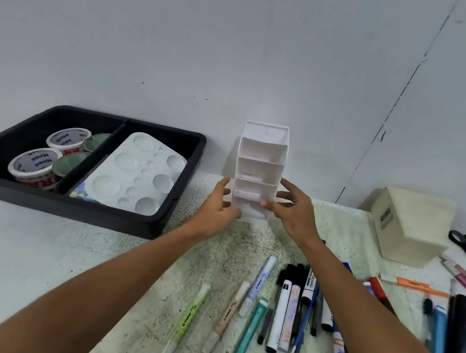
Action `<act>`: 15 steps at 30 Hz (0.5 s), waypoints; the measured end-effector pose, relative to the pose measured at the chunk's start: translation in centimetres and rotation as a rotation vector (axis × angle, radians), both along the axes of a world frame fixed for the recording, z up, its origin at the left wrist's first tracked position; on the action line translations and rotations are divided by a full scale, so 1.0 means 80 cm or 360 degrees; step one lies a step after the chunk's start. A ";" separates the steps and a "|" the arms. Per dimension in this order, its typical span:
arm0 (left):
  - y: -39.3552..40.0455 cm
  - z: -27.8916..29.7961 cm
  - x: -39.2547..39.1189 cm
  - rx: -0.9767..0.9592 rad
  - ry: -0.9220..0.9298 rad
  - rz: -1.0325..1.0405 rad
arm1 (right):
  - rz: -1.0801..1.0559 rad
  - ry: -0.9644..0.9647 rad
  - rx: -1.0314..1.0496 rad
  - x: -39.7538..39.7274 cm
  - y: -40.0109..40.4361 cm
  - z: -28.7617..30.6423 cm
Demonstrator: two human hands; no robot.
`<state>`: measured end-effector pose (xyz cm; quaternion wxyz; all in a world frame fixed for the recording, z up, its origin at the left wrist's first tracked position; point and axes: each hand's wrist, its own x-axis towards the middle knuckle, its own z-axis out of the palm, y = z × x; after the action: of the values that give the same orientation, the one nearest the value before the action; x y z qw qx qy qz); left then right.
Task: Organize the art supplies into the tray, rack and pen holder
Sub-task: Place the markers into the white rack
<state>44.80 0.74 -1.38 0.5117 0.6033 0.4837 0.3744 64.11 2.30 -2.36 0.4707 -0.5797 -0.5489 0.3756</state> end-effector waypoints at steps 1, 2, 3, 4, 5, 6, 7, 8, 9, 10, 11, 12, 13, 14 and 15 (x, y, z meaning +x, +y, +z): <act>-0.005 -0.002 -0.003 0.0024 0.0184 0.0057 | -0.0089 -0.0054 0.0015 0.001 -0.009 0.001; -0.013 -0.006 -0.009 0.0072 0.0369 0.0091 | -0.0127 -0.0134 0.0026 0.003 -0.020 0.002; -0.020 -0.009 -0.019 0.0124 0.0526 0.0046 | -0.0091 -0.0258 0.0019 0.006 -0.030 0.003; -0.028 -0.012 -0.030 0.0144 0.0659 -0.0102 | 0.0015 -0.0424 -0.0031 0.012 -0.039 0.003; -0.036 -0.014 -0.043 0.0107 0.0768 -0.0313 | 0.0167 -0.0606 -0.0132 0.019 -0.048 0.003; -0.044 -0.014 -0.055 0.0025 0.0865 -0.0539 | 0.0338 -0.0776 -0.0265 0.025 -0.054 0.003; -0.051 -0.012 -0.065 -0.0055 0.0962 -0.0734 | 0.0498 -0.0909 -0.0399 0.030 -0.060 0.005; -0.056 -0.011 -0.072 -0.0097 0.1059 -0.0879 | 0.0621 -0.1008 -0.0502 0.033 -0.064 0.008; -0.060 -0.009 -0.075 -0.0094 0.1147 -0.0969 | 0.0701 -0.1101 -0.0558 0.034 -0.067 0.012; -0.064 -0.008 -0.076 -0.0060 0.1212 -0.1014 | 0.0754 -0.1207 -0.0567 0.032 -0.070 0.016; -0.066 -0.008 -0.076 -0.0008 0.1262 -0.1036 | 0.0782 -0.1323 -0.0550 0.028 -0.073 0.020; -0.067 -0.008 -0.076 0.0049 0.1304 -0.1047 | 0.0780 -0.1438 -0.0522 0.023 -0.075 0.022; -0.068 -0.009 -0.075 0.0098 0.1325 -0.1043 | 0.0769 -0.1532 -0.0488 0.017 -0.077 0.022; -0.069 -0.010 -0.075 0.0137 0.1330 -0.1028 | 0.0759 -0.1585 -0.0457 0.012 -0.078 0.021; -0.069 -0.011 -0.075 0.0160 0.1334 -0.1012 | 0.0756 -0.1590 -0.0432 0.008 -0.078 0.019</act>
<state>38.80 -4.80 -2.23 0.3331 0.8420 0.4214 -0.0500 64.76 -3.97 -0.86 -0.0221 -0.6029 -0.7670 0.2186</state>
